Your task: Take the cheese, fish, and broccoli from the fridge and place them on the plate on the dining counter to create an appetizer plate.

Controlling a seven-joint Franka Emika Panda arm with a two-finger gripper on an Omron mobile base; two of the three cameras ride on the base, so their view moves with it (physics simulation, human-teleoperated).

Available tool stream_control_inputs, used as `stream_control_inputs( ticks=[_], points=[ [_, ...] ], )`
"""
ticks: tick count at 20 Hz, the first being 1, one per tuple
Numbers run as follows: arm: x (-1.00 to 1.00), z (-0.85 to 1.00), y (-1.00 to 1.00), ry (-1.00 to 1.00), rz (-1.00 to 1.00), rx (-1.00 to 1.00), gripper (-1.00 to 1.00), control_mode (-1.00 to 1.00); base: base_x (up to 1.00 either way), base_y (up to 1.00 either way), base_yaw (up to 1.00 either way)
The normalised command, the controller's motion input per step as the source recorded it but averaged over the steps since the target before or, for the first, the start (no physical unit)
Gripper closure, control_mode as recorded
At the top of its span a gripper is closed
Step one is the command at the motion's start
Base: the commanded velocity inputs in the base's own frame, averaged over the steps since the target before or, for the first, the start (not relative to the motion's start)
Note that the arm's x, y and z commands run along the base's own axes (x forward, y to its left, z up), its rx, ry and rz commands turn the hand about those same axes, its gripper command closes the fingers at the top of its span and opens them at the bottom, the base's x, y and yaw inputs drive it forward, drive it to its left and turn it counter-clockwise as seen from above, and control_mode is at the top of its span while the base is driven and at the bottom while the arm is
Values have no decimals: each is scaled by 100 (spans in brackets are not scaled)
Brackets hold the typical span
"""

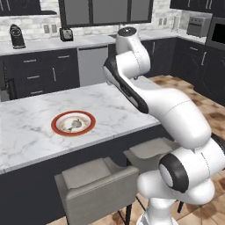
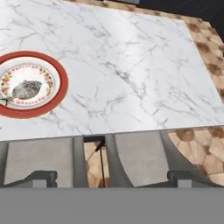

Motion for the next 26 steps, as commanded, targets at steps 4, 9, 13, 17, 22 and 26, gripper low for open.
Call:
stream_control_inputs(
  ticks=[4,9,13,17,22,26],
  points=[
    [1,-35,-4,4,12,-3,-100,-100,0,0,0],
    [0,-21,-17,0,2,0,-100,-100,0,0,0],
    [-14,-7,-14,-4,0,0,-100,100,-28,-20,0],
    [0,0,0,0,0,0,-100,100,-92,-85,-8],
    [0,0,0,0,0,0,-100,100,-64,-100,-21],
    [0,0,0,0,0,0,-100,100,-11,-100,-31]
  ],
)
